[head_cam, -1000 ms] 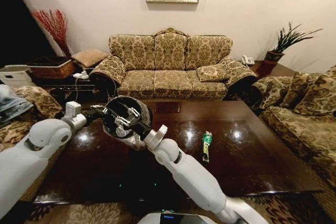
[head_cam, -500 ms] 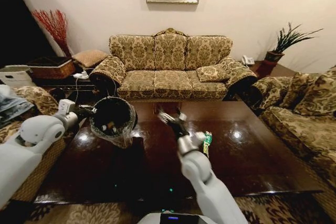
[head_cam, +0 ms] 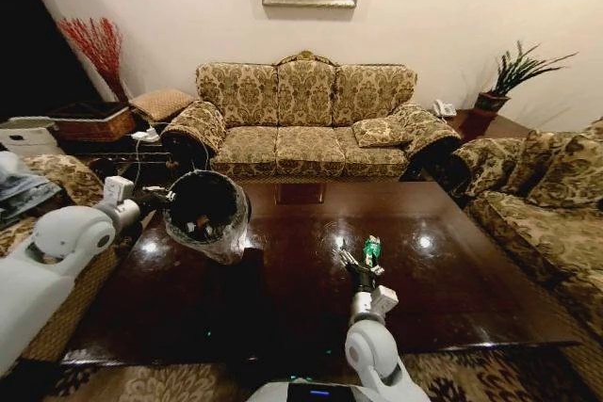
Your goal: Move to the front of the table and place the trash on the table into the trash bin.
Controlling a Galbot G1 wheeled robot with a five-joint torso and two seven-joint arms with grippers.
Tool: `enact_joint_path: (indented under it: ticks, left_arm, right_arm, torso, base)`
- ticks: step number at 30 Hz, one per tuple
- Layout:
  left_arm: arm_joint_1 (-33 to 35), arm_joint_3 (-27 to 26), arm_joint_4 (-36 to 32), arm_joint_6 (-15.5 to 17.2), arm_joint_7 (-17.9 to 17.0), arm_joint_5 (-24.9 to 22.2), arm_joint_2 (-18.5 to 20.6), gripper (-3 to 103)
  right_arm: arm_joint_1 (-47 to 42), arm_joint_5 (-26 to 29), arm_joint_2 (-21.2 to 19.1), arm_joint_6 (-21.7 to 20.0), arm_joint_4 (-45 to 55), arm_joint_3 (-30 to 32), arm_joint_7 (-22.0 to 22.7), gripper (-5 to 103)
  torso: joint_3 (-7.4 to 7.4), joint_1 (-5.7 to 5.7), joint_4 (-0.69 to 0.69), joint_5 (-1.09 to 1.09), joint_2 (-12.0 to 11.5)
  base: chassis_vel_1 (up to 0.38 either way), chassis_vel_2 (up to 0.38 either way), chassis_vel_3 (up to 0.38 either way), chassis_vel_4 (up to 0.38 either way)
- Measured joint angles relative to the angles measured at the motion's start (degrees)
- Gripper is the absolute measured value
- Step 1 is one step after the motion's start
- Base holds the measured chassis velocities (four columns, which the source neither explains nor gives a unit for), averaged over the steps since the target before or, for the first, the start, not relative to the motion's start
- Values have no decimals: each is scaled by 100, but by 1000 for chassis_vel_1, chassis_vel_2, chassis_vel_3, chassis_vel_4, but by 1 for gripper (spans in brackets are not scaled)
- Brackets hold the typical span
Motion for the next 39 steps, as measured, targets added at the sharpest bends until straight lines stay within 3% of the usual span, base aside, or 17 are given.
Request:
enact_joint_path:
  ticks: [5,20,21,24,27,28,32,34,38,39]
  left_arm:
    - [14,27,2,-17,-2,33,-67,0]
    - [15,80,40,-84,-33,39,-149,0]
    - [13,89,40,-84,-33,42,-159,0]
    - [6,99,40,-84,-31,44,-167,0]
    - [2,109,55,-92,-31,51,-168,0]
    - [2,109,55,-92,-31,51,-168,0]
    - [8,112,67,-125,-31,69,-167,0]
    - [8,112,67,-126,-31,70,-166,0]
    - [3,130,59,-126,-49,71,-177,0]
    - [3,130,59,-126,-49,71,-177,0]
  right_arm:
    - [68,455,-104,114,-619,82,-132,100]
    - [377,627,-36,267,-1606,199,-340,101]
    - [396,630,-40,301,-1641,206,-363,96]
    - [424,630,-46,335,-1701,234,-394,96]
    - [441,624,-55,354,-1800,315,-492,75]
    - [441,624,-55,354,-1800,315,-492,75]
    - [438,621,-78,376,-1895,425,-624,53]
    - [443,621,-77,375,-1898,457,-641,53]
    - [466,660,-71,313,-1864,540,-670,32]
    - [466,660,-71,313,-1864,540,-670,32]
  torso:
    - [0,0,3,0,0]
    - [0,0,2,-1,0]
    - [0,0,3,-1,0]
    - [0,0,2,-1,0]
    - [0,0,1,0,0]
    - [0,0,1,0,0]
    - [0,0,2,0,0]
    - [0,0,2,-1,0]
    - [0,0,2,0,0]
    - [0,0,2,0,0]
  base:
    - [0,0,0,0]
    - [0,0,0,0]
    - [0,0,0,0]
    - [0,0,0,0]
    - [0,0,0,0]
    - [0,0,0,0]
    - [0,0,0,0]
    - [0,0,0,0]
    - [0,0,0,0]
    - [0,0,0,0]
